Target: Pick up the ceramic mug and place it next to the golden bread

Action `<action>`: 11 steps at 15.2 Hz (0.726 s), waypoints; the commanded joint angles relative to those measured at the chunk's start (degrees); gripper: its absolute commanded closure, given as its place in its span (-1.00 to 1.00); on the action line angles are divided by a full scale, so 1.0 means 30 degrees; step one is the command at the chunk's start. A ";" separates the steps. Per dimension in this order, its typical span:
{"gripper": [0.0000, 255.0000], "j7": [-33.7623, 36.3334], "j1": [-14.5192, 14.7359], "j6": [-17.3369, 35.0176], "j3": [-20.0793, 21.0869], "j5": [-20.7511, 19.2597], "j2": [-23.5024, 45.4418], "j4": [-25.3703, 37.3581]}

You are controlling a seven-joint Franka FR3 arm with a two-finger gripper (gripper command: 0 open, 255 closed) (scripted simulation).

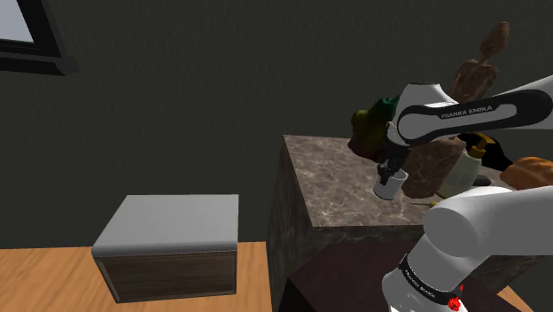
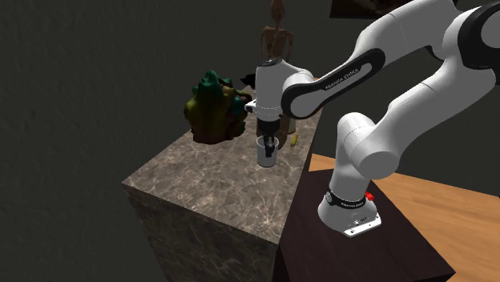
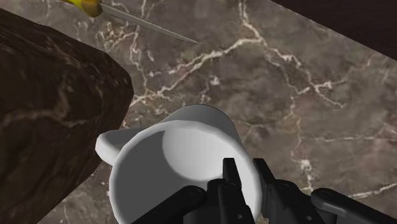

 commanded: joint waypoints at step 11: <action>1.00 -0.0307 0.0258 -0.3002 0.0666 0.0794 -0.1417 0.1625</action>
